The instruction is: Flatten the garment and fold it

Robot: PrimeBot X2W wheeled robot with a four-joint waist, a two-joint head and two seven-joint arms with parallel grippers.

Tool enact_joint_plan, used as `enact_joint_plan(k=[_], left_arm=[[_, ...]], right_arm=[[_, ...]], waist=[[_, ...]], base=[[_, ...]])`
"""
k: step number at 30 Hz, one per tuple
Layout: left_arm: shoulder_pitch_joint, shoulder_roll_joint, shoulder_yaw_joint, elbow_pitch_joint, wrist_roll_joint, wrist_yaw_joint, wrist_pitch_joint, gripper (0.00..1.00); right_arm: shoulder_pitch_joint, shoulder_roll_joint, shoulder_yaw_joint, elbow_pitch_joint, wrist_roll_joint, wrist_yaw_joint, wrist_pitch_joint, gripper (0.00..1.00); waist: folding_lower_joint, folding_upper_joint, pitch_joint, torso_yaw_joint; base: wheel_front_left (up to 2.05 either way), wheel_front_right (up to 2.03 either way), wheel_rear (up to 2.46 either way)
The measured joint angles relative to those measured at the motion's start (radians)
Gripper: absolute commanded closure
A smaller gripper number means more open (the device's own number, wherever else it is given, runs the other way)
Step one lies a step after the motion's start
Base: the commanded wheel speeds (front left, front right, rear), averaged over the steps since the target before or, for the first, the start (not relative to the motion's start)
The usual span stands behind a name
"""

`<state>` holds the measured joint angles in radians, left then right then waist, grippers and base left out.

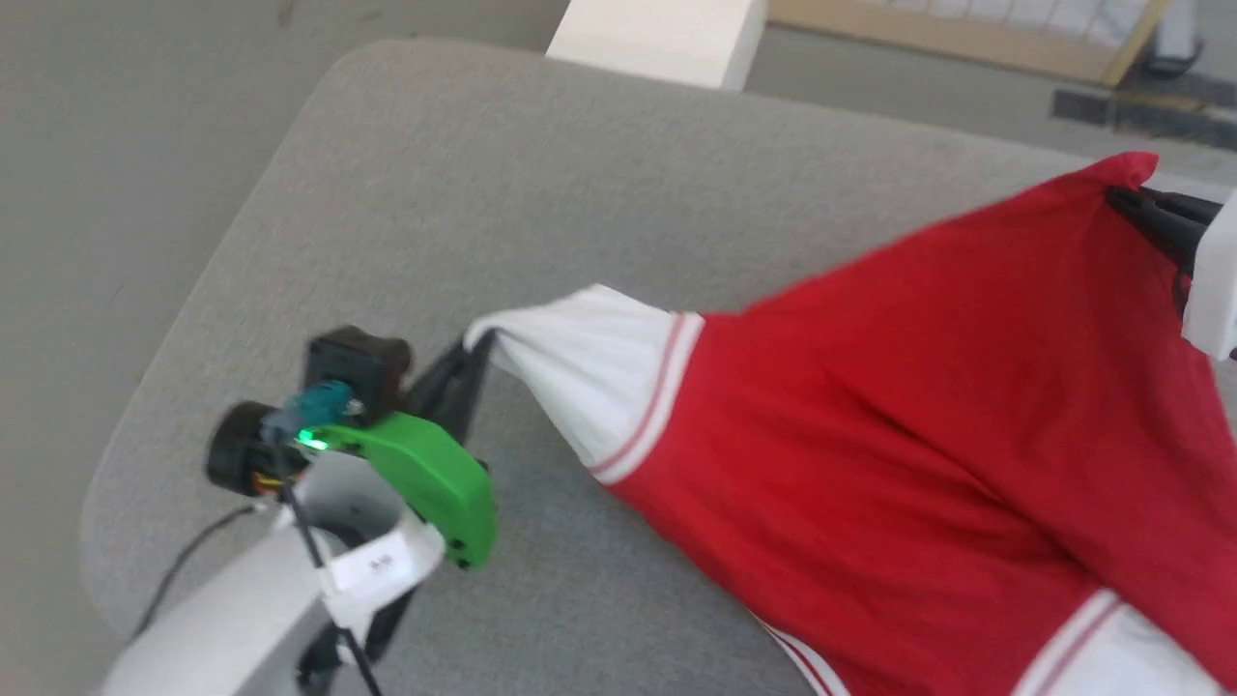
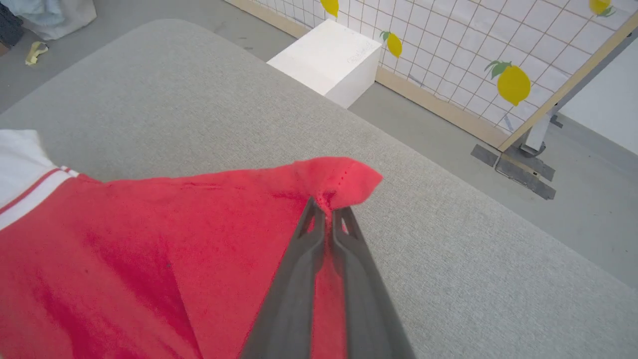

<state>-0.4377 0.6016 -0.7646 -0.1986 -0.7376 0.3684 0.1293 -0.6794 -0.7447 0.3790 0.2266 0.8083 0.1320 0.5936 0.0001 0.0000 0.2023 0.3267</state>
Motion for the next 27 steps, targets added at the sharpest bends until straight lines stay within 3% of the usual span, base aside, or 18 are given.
enact_joint_plan(k=[11,16,23,27], left_arm=[[-0.040,0.150,0.117,-0.120,-0.005,0.019,0.010,1.00],[-0.111,0.189,0.172,-0.150,-0.019,0.002,0.020,1.00],[-0.254,0.200,0.229,-0.131,-0.050,-0.056,0.034,1.00],[-0.379,0.164,0.264,-0.052,-0.076,-0.097,0.034,1.00]], right_arm=[[0.075,-0.021,-0.093,-0.158,0.054,0.000,-0.071,1.00],[0.081,-0.017,-0.133,-0.224,0.054,0.000,-0.076,1.00],[0.042,0.007,-0.183,-0.270,0.040,0.000,-0.093,1.00],[-0.028,0.014,-0.191,-0.267,0.033,0.000,-0.094,1.00]], waist=[[-0.0001,0.0000,-0.118,-0.125],[-0.0001,0.0000,-0.153,-0.178],[-0.0001,0.0000,-0.173,-0.243],[-0.0001,0.0000,-0.157,-0.262]], base=[[0.00,0.00,0.00],[0.00,0.00,0.00],[0.00,0.00,0.00],[0.00,0.00,0.00]])
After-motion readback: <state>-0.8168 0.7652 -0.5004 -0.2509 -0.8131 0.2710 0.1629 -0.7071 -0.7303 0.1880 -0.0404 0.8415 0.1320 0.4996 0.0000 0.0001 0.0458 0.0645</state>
